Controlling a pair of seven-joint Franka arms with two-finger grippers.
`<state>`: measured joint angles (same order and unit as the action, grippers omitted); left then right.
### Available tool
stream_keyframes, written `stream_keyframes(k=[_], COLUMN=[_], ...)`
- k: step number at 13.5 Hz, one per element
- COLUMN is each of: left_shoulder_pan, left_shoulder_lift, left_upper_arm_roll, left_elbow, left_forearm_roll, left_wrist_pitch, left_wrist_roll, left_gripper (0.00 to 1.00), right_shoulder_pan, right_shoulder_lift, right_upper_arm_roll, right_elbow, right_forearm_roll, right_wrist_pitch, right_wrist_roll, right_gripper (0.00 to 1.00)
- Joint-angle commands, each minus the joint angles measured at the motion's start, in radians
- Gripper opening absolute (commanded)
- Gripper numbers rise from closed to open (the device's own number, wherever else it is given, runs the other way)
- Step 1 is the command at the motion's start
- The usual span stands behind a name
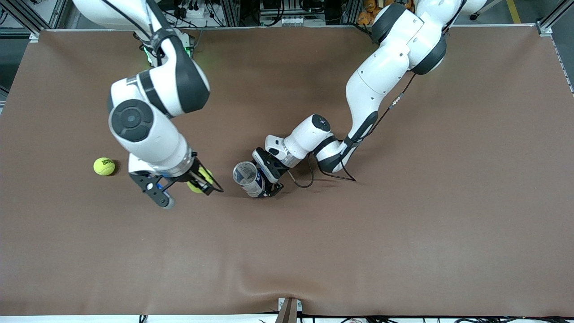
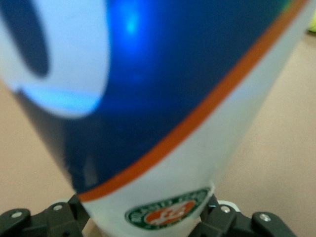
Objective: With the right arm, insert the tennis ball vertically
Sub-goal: 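Carry the held ball with the right gripper over the can opening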
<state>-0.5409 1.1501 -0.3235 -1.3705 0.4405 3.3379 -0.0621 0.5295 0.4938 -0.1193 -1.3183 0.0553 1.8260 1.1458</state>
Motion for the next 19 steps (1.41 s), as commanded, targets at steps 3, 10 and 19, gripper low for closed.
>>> stream_keyframes(k=[3,10,19], left_shoulder_pan=[-0.013,-0.013,-0.008], left_shoulder_lift=[-0.001,-0.001,-0.001], left_upper_arm_roll=[0.015,0.015,0.015], left_elbow=[0.007,0.007,0.005], left_forearm_roll=[-0.005,-0.002,0.0], left_wrist_pitch=[0.018,0.022,0.023], left_wrist_roll=[-0.005,-0.005,-0.004], left_gripper=[0.88,0.89,0.9], right_shoulder_pan=[0.09,0.133,0.133], right_shoulder_lift=[0.061,0.1,0.098], right_upper_arm_roll=[-0.006,-0.006,-0.006], right_elbow=[0.014,0.016,0.021], right_forearm_roll=[0.006,0.032,0.044], right_wrist_pitch=[0.025,0.061,0.082], right_wrist_roll=[0.123,0.161,0.206], right_gripper=[0.0,0.0,1.0])
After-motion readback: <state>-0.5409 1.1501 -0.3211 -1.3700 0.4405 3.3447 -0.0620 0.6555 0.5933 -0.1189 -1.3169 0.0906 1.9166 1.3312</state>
